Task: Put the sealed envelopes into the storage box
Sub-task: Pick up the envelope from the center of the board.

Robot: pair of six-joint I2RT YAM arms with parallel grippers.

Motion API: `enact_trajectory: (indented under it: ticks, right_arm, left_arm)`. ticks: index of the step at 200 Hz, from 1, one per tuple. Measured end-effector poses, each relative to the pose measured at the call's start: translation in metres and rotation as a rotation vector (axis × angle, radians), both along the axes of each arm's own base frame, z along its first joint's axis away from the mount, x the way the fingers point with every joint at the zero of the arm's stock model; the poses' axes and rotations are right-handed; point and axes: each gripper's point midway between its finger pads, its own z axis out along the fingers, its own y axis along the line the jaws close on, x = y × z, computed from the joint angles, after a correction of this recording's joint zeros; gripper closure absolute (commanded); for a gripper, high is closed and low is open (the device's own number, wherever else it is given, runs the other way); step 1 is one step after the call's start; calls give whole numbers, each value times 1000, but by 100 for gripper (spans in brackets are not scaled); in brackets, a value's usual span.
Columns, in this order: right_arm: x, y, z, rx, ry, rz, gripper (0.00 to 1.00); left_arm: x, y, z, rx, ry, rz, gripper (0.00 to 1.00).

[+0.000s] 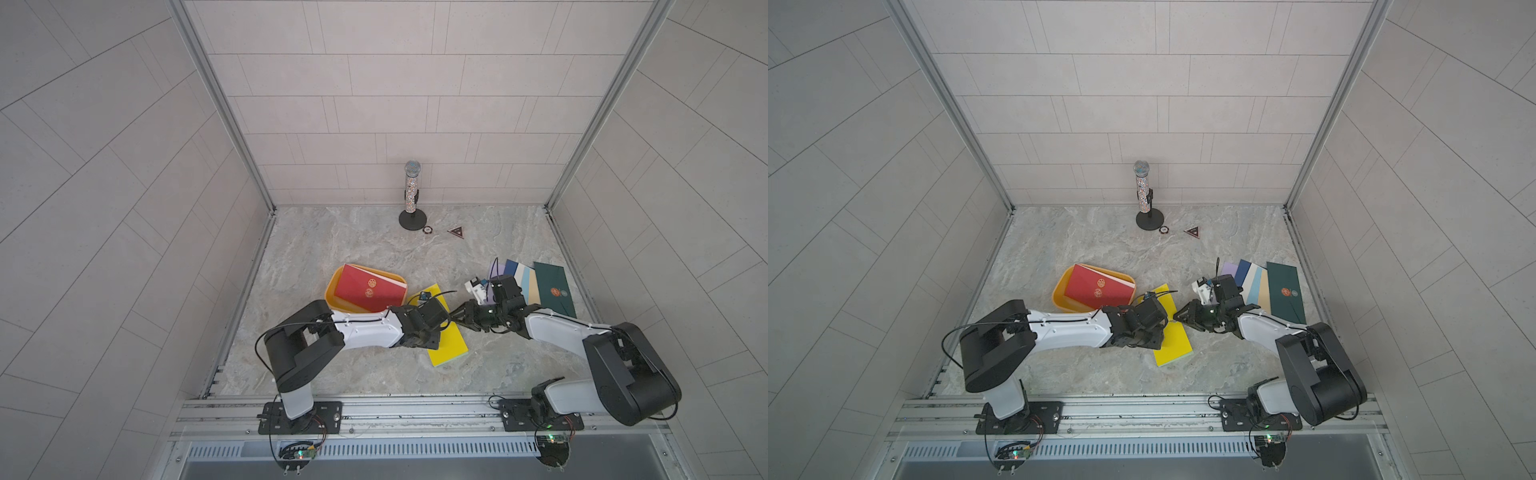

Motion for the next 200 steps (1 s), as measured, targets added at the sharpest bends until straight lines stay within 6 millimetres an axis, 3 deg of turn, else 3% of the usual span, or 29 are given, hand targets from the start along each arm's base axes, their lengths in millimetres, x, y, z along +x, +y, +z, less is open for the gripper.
enact_trajectory:
  ticks: [37,92,128,147,168,200]
  right_arm:
    - [-8,6,-3,-15,-8,48,79]
    - [-12,7,-9,-37,7,76,100]
    - [-13,1,4,-97,-23,80,100]
    - [-7,-4,26,-154,-95,79,100]
    - [2,-7,57,-206,-201,84,100]
    - [8,-3,97,-274,-334,112,100]
  left_arm:
    - [0,-3,1,-17,-1,-4,48]
    - [0,-5,2,-32,-2,-7,47]
    - [-4,-5,10,-55,5,-18,40]
    - [-7,1,33,-75,-15,-23,36]
    - [-8,15,78,-115,-84,-22,34]
    - [-2,61,135,-96,-229,34,31]
